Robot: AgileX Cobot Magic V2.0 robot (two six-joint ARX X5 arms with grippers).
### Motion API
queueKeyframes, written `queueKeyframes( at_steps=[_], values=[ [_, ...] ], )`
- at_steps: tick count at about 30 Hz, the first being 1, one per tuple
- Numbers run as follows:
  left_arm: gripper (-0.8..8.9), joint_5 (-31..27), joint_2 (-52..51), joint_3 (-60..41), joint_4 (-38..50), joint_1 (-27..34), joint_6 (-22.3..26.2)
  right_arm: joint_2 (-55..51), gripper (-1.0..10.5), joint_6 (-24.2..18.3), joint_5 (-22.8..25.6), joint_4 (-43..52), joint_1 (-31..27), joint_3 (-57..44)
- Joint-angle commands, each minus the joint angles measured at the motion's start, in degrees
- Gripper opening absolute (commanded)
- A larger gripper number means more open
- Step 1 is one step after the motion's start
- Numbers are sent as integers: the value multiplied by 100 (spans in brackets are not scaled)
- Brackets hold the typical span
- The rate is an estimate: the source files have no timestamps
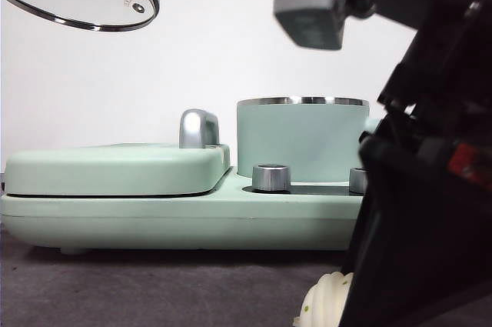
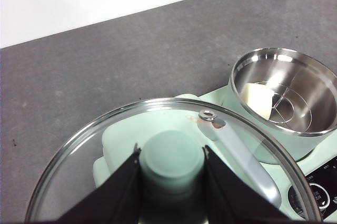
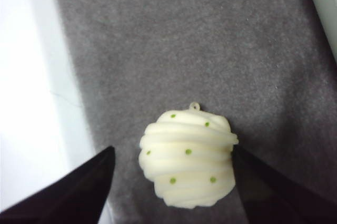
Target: Put the buns in a small steamer
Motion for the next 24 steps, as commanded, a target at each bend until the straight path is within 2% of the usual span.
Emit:
queueKeyframes(
  at_steps=[1, 8, 13, 19, 24],
  values=[
    [17, 9, 28, 94, 168, -20, -15, 197, 314, 63, -15, 70, 85, 46],
    [17, 9, 28, 94, 168, -20, -15, 485, 238, 225, 0, 59, 87, 48],
    [17, 9, 28, 94, 168, -20, -13, 122, 183, 481, 59, -77, 74, 199],
    [17, 9, 28, 94, 168, -20, -13, -549, 183, 957, 306, -1178, 42, 1049],
    [17, 9, 28, 94, 170, -20, -13, -807, 183, 1497, 529, -2203, -146, 2221]
  ],
)
